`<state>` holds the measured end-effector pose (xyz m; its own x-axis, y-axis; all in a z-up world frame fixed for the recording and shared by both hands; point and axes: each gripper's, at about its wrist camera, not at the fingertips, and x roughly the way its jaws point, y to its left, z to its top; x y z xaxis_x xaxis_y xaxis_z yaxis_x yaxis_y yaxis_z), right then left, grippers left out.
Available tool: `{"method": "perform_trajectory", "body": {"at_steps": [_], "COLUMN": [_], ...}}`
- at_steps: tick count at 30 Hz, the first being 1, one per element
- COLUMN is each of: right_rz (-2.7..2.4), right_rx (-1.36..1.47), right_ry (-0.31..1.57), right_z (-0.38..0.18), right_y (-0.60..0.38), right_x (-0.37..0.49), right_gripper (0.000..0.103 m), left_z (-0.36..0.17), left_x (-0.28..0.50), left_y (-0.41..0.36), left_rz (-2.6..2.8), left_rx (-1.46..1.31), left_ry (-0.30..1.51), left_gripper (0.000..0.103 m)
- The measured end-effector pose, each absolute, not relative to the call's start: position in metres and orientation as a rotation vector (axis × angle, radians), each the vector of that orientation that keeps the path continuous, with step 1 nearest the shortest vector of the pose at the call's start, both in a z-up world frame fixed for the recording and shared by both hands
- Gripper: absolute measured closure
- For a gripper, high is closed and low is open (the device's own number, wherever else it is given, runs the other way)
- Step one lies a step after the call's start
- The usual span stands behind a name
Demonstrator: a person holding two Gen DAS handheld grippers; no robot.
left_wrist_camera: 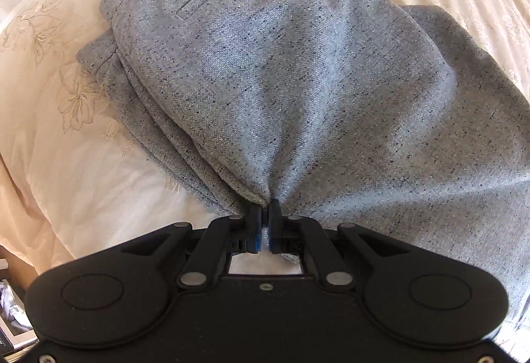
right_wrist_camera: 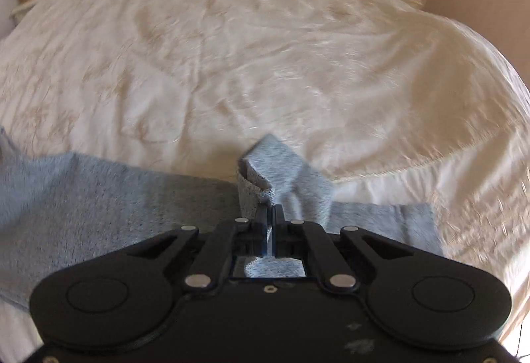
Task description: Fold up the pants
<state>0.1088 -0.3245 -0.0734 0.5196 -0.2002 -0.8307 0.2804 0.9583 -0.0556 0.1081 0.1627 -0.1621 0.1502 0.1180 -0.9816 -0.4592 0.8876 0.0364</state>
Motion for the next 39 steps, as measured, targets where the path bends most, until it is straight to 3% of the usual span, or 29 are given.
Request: {"method": "perform_trajectory", "body": {"at_steps": [8,19,25,30,35,39], "right_rz": [-0.54,-0.519,-0.564,-0.547,-0.584,-0.469], "right_rx": [0.351,0.467,0.49,0.437,0.443,0.391], "right_ry": [1.146,1.053,1.154,1.031,1.125,1.006], "right_z": [-0.123,-0.086,-0.121,-0.095,-0.118,-0.091], "right_y": [-0.431,-0.457,-0.465,-0.462,-0.49,-0.492], "right_x": [0.059,0.043,0.031,0.024,0.023,0.022], "right_gripper": [0.101,0.101,0.101,0.101,0.102,0.087], "left_z": [-0.164,-0.121,-0.132,-0.115,-0.134,-0.139], "left_x": [0.107,0.103,0.1,0.108,0.111,0.109], "left_y": [0.143,0.143,0.139,0.127,0.122,0.121], "left_rz": [0.437,0.43,0.438,0.397,0.427,0.438], "left_rx": [-0.245,-0.288,-0.262,-0.224,-0.203,-0.205], "left_ry": [1.361,1.288,1.312,1.248,1.308,1.31], "left_gripper": [0.098,0.098,0.098,0.098,0.098,0.098]}}
